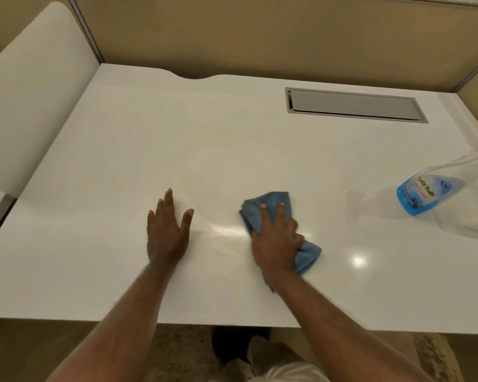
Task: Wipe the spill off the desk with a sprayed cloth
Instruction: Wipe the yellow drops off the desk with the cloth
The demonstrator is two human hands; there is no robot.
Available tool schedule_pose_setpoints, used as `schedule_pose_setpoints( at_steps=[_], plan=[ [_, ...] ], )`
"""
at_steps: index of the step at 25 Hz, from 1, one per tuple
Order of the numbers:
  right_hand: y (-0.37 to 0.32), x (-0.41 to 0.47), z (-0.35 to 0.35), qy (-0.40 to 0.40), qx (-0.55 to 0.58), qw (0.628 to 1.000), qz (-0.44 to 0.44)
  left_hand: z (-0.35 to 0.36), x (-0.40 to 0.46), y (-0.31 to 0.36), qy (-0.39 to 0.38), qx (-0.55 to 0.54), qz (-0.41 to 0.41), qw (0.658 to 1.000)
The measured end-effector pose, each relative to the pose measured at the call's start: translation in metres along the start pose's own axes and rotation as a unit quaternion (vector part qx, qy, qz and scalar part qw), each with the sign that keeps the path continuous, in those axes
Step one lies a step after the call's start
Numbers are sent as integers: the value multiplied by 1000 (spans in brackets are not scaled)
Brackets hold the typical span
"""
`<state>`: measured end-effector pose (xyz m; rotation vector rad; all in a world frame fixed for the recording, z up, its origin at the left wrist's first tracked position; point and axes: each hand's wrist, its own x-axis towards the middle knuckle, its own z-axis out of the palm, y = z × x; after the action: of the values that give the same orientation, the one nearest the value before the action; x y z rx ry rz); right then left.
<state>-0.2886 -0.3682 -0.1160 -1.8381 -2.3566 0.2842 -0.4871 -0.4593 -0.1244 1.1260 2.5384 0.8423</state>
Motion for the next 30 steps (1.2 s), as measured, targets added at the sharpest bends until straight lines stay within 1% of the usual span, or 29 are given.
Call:
schedule_pose_setpoints(
  at_steps=[2, 6, 7, 9, 13, 15, 16, 17, 18, 19, 20, 21, 22, 24, 25, 26, 28, 29, 30],
  plan=[
    [-41, -7, 9, -21, -2, 999, -36, -2, 0, 1, 5, -31, -1, 1000],
    [-108, -14, 23, -47, 23, 997, -52, -7, -2, -1, 31, -137, -29, 990],
    [-121, -15, 27, -66, 31, 995, -61, -9, -5, -4, 40, -156, -28, 987],
    [-144, -15, 32, -99, 46, 991, -79, -15, -13, -11, 58, -175, -21, 983],
    [-171, -11, 29, -117, 65, 984, -120, -30, -26, -32, 108, -192, -36, 975],
    [-176, -9, 23, -109, 107, 979, -136, -40, -25, -40, 141, -219, -51, 964],
    [-179, -6, 20, -114, 144, 975, -128, -46, -24, -42, 154, -235, -53, 958],
    [-180, -2, 15, -129, 193, 967, -105, -51, -24, -42, 165, -248, -50, 953],
    [-181, 4, 10, -158, 256, 951, -67, -57, -23, -41, 175, -261, -45, 948],
    [-181, 10, 1, -194, 341, 919, -23, -62, -22, -40, 182, -274, -40, 944],
    [-178, 18, -8, -232, 438, 868, 20, -65, -20, -37, 187, -287, -40, 939],
    [-173, 25, -20, -259, 531, 805, 54, -69, -19, -33, 191, -304, -48, 932],
    [-163, 31, -31, -276, 600, 746, 87, -70, -18, -30, 191, -328, -63, 923],
    [-138, 40, -54, -295, 683, 655, 133, -73, -15, -17, 177, -396, -93, 896],
    [-125, 43, -64, -308, 714, 613, 140, -73, -13, -9, 164, -430, -105, 882],
    [-112, 45, -73, -320, 740, 576, 137, -72, -10, -2, 150, -456, -115, 870],
    [-87, 46, -93, -333, 777, 522, 118, -70, -7, 14, 87, -488, -126, 859],
    [-74, 46, -104, -334, 792, 500, 106, -69, -7, 25, 31, -498, -128, 857],
    [-61, 46, -116, -329, 802, 490, 94, -68, -7, 39, -34, -504, -127, 854]
  ],
)
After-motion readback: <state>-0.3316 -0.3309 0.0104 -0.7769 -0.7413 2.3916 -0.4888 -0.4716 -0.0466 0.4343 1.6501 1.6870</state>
